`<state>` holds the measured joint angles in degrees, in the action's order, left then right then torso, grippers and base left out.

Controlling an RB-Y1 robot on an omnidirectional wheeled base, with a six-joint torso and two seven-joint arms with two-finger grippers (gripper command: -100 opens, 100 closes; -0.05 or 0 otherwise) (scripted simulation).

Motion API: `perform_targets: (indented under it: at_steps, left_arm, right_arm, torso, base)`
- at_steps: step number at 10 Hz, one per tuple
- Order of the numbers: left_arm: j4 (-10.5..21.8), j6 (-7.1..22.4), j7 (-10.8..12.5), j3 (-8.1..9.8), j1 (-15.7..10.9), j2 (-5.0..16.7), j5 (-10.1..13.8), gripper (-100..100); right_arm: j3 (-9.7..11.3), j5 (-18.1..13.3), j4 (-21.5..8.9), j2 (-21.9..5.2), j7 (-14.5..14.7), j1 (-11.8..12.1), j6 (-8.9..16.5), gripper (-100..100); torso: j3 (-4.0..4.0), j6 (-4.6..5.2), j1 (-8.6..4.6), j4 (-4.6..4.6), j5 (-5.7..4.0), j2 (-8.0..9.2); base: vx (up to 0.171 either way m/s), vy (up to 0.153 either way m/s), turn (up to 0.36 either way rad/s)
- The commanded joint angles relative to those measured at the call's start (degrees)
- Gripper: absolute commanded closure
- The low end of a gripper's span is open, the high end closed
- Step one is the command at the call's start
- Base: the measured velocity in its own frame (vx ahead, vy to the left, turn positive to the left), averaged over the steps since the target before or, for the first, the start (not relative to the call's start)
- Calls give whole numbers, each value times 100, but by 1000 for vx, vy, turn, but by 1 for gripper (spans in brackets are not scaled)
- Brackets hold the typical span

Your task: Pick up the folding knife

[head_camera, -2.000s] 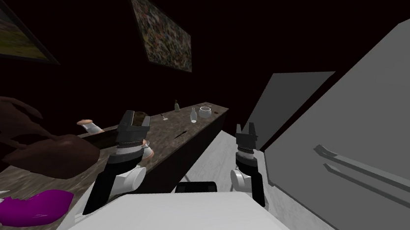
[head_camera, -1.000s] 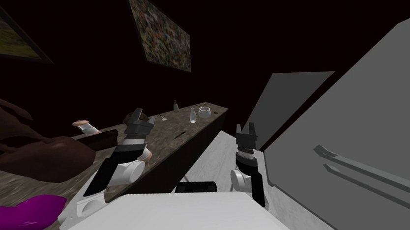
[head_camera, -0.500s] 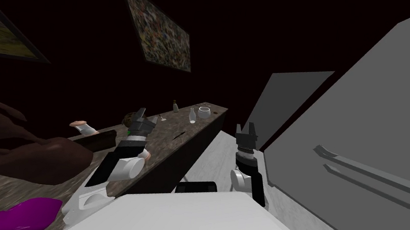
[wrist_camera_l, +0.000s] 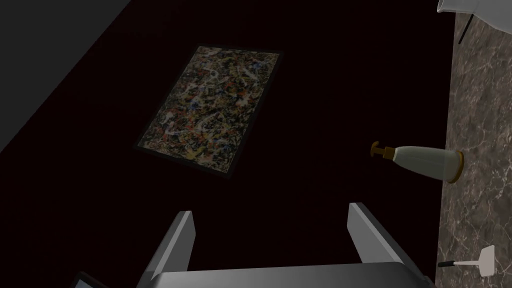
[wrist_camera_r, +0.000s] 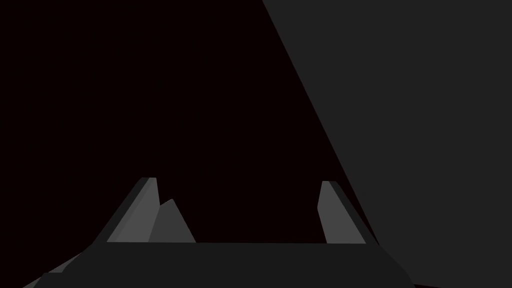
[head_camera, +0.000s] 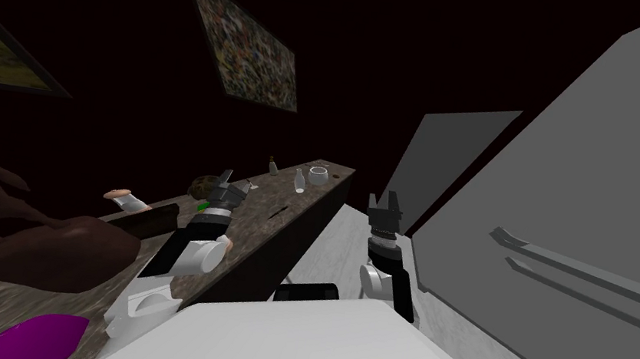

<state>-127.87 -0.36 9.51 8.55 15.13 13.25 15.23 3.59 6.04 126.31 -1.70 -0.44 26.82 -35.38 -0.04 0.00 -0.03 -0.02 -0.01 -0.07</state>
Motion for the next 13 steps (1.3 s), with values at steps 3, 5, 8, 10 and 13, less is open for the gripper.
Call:
perform_targets:
  at_steps: [3,5,8,10,13]
  left_arm:
    - [13,598,227,83,-182,85,247,-100]
    - [13,813,227,83,-182,85,247,-100]
    - [56,1249,375,132,-308,156,414,-100]
    - [104,1597,524,180,-431,231,578,-100]
    - [160,2043,675,226,-549,310,738,-100]
  right_arm:
    - [0,0,0,0,0,0,0,0]
    - [0,0,0,0,0,0,0,0]
    - [0,0,0,0,0,0,0,0]
    - [0,0,0,0,0,0,0,0]
    - [0,0,0,0,0,0,0,0]
  torso:
    - [1,0,0,0,0,2]
    - [-1,-1,-2,-1,0,-1]
    - [-1,0,-3,-1,-1,-2]
    - [-1,0,-2,0,0,-2]
    - [-2,0,-5,-1,-1,-4]
  base:
    - [16,-10,-3]
    - [14,-12,0]
    - [18,-13,-1]
    - [26,-17,0]
    - [24,-19,3]
